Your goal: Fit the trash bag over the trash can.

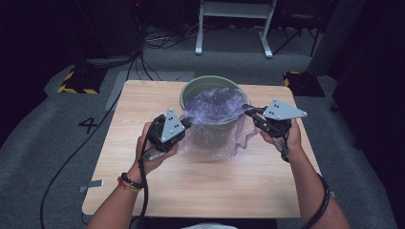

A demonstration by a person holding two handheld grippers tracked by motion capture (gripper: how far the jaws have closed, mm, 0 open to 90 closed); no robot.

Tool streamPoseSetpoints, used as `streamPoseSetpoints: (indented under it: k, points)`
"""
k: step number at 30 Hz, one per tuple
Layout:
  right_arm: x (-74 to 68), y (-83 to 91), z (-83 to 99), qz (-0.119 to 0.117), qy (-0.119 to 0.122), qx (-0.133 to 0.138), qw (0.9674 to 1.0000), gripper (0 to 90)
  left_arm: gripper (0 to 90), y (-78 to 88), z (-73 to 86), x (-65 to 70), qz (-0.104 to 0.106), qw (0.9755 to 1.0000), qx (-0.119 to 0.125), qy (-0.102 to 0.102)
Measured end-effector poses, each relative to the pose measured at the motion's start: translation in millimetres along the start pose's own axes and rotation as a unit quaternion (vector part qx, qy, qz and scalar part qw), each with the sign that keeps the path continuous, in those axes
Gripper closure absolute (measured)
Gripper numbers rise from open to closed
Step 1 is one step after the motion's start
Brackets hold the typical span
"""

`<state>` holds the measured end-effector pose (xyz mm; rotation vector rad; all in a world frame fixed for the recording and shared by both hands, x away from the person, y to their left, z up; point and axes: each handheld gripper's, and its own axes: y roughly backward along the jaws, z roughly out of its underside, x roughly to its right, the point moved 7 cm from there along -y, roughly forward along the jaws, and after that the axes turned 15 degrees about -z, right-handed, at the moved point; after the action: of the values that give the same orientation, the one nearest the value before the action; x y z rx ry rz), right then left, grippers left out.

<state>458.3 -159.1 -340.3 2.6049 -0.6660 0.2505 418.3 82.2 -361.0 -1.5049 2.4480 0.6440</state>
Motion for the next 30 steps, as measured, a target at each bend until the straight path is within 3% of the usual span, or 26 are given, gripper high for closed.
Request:
streamPoseSetpoints:
  k: [4,6,9,12,15,19,25,30]
  points:
    - [6.9,1.4,-2.8,0.010,0.003,0.004,0.9999,86.0,89.9,-7.3,-3.6,-16.8,0.000,0.9999,0.003,0.015]
    - [14.2,1.4,-2.2,0.021,-0.004,0.004,0.9998,78.0,90.0,-11.6,-4.8,-23.5,0.001,0.9998,0.000,0.018]
    - [26.5,0.3,2.5,0.041,-0.014,0.002,0.9990,71.7,90.0,-18.5,-5.1,-33.8,-0.015,0.9996,-0.001,0.023]
    - [36.2,0.8,7.5,0.046,-0.027,0.000,0.9986,66.4,90.0,-26.3,-3.0,-41.9,-0.012,0.9993,-0.007,0.034]
    - [43.1,0.5,10.8,0.058,-0.023,-0.012,0.9980,61.7,90.0,-36.2,-0.8,-46.8,-0.015,0.9992,-0.014,0.033]
    - [48.6,-4.9,11.5,0.062,-0.019,-0.022,0.9976,68.2,90.0,-47.6,-1.2,-51.9,-0.024,0.9990,-0.012,0.037]
    - [57.0,-16.8,5.4,0.058,-0.005,-0.035,0.9977,84.7,90.0,-66.4,0.4,-64.3,-0.029,0.9981,-0.019,0.052]
    - [69.6,-29.6,8.0,0.051,-0.020,-0.043,0.9976,87.4,89.9,-84.2,3.9,-71.8,-0.037,0.9969,-0.030,0.063]
